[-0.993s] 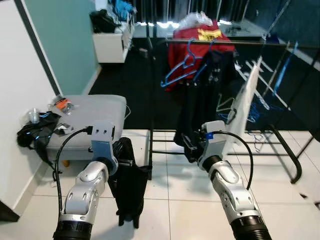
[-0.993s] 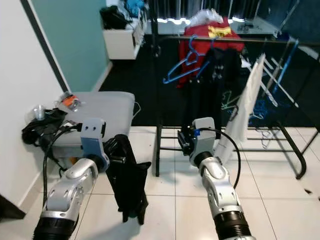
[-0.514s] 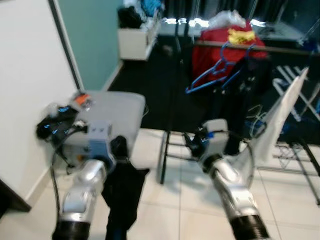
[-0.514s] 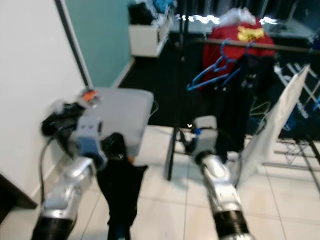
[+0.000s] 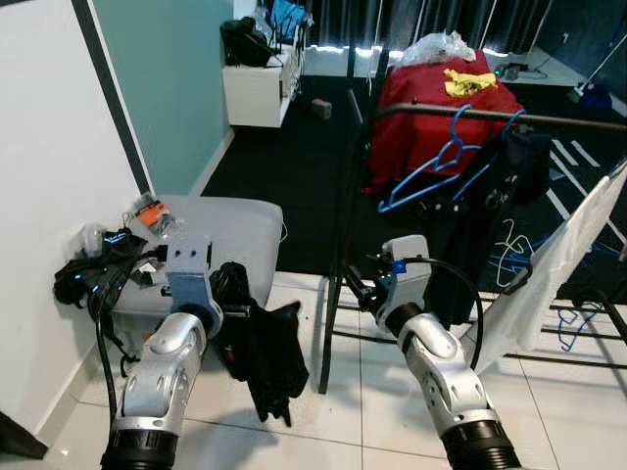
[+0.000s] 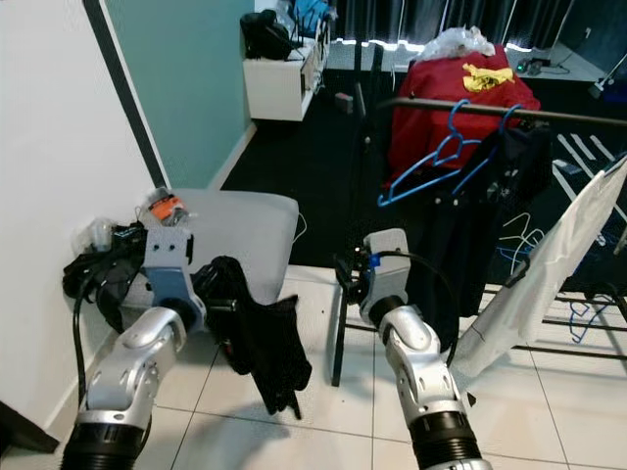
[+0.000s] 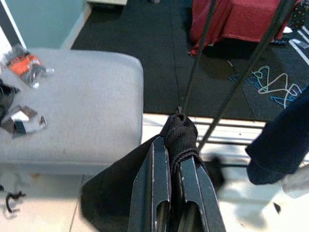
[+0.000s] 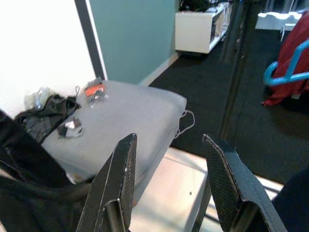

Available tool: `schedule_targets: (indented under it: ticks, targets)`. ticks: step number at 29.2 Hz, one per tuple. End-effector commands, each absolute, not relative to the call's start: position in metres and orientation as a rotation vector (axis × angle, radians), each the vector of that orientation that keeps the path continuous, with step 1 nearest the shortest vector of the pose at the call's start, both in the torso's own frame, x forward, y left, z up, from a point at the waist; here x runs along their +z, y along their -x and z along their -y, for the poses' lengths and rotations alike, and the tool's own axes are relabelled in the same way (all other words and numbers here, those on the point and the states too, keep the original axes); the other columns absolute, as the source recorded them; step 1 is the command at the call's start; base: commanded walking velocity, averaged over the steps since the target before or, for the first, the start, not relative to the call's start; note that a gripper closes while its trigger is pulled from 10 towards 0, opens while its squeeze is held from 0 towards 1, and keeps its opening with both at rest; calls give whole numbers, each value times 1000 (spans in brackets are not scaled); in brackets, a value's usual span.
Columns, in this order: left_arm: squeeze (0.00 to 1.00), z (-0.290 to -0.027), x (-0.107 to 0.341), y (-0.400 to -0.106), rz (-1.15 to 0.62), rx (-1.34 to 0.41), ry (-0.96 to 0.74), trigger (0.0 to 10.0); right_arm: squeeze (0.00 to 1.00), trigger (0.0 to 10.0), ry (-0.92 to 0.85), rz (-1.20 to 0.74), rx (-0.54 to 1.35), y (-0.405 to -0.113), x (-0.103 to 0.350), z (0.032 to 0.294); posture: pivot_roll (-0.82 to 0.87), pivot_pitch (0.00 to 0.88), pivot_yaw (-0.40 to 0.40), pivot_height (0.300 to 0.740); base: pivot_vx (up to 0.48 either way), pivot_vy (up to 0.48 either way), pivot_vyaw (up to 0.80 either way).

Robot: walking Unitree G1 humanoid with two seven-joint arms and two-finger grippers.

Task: Hang hanger

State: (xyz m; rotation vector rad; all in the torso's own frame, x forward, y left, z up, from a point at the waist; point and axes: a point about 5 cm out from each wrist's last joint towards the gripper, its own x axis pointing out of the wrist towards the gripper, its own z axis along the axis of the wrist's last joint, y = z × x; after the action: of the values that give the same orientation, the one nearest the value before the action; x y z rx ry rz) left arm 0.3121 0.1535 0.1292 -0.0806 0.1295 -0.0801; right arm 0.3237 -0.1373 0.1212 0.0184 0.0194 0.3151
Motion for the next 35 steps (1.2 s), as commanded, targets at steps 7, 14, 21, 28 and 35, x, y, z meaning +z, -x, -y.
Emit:
schedule_targets:
  ticks: [7,14,21,28,35]
  targets:
    - [0,-153,131,-313,-118,-85,81,10000,0,10000,-29,-21,301,-324,121,141,2,0,4,740,372,0,0]
    - [0,-153,130,-312,-120,-88,76,10000,0,10000,-32,-13,299,-324,121,140,2,0,8,740,372,0,-568]
    - [0,-156,129,-313,-124,-86,68,10000,0,10000,-45,4,314,-321,122,136,2,0,13,740,371,0,0]
    - [0,-158,128,-314,-129,-84,62,10000,0,10000,-62,0,310,-319,121,135,0,3,16,740,372,0,0]
    - [0,-158,126,-314,-134,-83,61,10000,0,10000,-59,8,308,-319,122,135,-1,8,16,740,371,0,-800]
